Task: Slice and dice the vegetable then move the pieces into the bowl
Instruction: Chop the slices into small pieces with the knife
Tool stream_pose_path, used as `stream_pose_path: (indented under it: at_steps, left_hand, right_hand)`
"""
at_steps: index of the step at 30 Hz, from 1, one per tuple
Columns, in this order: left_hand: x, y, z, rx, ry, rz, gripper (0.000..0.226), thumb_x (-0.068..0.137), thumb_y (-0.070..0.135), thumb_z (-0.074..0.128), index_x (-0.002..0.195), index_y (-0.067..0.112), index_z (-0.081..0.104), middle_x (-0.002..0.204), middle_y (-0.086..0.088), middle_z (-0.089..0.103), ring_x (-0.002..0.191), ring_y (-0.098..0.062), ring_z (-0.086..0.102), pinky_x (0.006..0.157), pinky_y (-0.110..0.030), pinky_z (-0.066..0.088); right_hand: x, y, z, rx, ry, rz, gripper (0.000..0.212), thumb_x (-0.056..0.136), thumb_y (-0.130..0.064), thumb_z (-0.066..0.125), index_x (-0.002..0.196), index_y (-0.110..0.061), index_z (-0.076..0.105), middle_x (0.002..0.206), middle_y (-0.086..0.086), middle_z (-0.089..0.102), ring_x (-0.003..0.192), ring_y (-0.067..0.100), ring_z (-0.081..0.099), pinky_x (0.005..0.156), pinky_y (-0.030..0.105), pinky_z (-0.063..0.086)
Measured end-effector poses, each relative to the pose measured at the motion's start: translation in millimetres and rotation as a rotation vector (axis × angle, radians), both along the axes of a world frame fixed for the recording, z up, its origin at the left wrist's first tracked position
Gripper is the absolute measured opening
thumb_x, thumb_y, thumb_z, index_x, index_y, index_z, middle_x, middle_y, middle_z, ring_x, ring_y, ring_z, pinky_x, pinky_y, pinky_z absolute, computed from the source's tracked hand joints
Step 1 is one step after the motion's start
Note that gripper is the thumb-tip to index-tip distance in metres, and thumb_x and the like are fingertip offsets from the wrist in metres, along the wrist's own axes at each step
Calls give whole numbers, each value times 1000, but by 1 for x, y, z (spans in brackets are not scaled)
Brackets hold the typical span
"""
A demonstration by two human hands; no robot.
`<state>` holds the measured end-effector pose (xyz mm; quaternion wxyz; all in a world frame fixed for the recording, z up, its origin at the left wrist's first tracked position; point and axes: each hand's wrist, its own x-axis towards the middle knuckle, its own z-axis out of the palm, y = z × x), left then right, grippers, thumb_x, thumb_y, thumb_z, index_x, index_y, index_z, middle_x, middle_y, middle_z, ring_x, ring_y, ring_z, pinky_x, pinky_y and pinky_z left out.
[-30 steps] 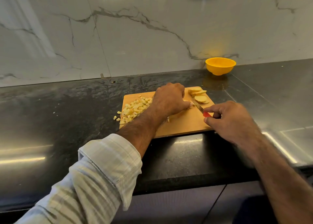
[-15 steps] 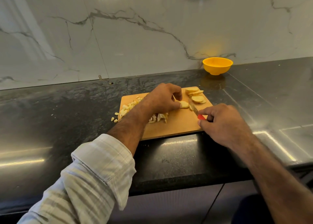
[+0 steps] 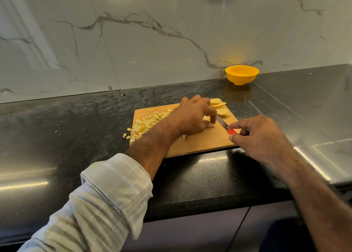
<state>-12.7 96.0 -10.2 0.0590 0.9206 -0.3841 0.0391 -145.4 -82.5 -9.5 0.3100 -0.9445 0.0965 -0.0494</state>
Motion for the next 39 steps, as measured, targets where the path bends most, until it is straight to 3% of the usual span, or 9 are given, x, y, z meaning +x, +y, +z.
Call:
stream_pose_path:
  at_steps: [6, 10, 14, 18, 21, 24, 27, 30, 39]
  left_hand:
    - [-1, 3, 3, 40, 21, -72, 12, 97, 46, 73, 108, 42, 72, 134, 13, 52, 128, -12, 38, 107, -48, 31]
    - [5, 13, 5, 4, 44, -1, 13, 95, 45, 74, 104, 36, 72, 126, 13, 53, 124, -11, 40, 112, -50, 31]
    - [8, 17, 4, -85, 44, 102, 16, 94, 43, 76, 107, 34, 71, 126, 10, 56, 125, -13, 44, 110, -49, 35]
    - [11, 23, 5, -168, 62, 148, 22, 91, 44, 80, 106, 33, 69, 118, 12, 61, 112, -10, 51, 106, -48, 44]
    - [16, 34, 8, -175, 151, 139, 13, 93, 40, 79, 99, 34, 69, 104, 17, 65, 100, -5, 58, 106, -52, 47]
    - [21, 42, 11, -127, 196, 129, 9, 94, 37, 78, 94, 34, 70, 98, 16, 67, 96, -4, 59, 110, -58, 43]
    - [19, 38, 12, -53, 185, 161, 21, 93, 50, 76, 91, 31, 68, 96, 11, 68, 96, -8, 59, 115, -58, 31]
    - [18, 35, 14, 0, 174, 207, 23, 91, 50, 78, 94, 29, 69, 95, 11, 69, 99, -9, 61, 117, -61, 22]
    - [19, 36, 14, -1, 170, 190, 4, 97, 32, 74, 96, 32, 71, 101, 14, 67, 108, -11, 57, 119, -63, 21]
  right_hand:
    - [4, 0, -3, -4, 5, 4, 39, 95, -33, 76, 133, -33, 71, 98, -6, 69, 90, 11, 63, 87, 41, 62]
    - [7, 2, -4, -8, 6, 7, 40, 95, -33, 76, 134, -32, 70, 98, -7, 68, 92, 10, 63, 90, 40, 61]
    - [7, 4, -5, -23, -19, 21, 40, 95, -34, 76, 135, -34, 70, 95, -7, 68, 90, 8, 62, 81, 33, 58]
    - [8, 6, -9, -24, -38, 26, 40, 96, -34, 75, 135, -34, 69, 95, -8, 68, 89, 7, 61, 78, 28, 53]
    - [7, 9, -14, -17, -91, 25, 39, 95, -33, 76, 134, -32, 70, 92, -10, 67, 87, 7, 61, 80, 30, 55]
    - [5, 9, -23, 26, -185, 5, 34, 93, -34, 77, 128, -33, 74, 87, -12, 69, 85, 7, 64, 81, 33, 59]
    - [5, 9, -30, 44, -248, 11, 32, 93, -36, 77, 125, -35, 75, 85, -12, 69, 84, 7, 64, 79, 31, 58]
    - [5, 9, -34, 53, -268, 17, 33, 93, -38, 77, 126, -35, 75, 84, -13, 69, 83, 6, 64, 79, 30, 58]
    - [1, 9, -34, 61, -302, -22, 34, 93, -36, 77, 127, -31, 75, 79, -12, 69, 77, 6, 64, 77, 28, 56]
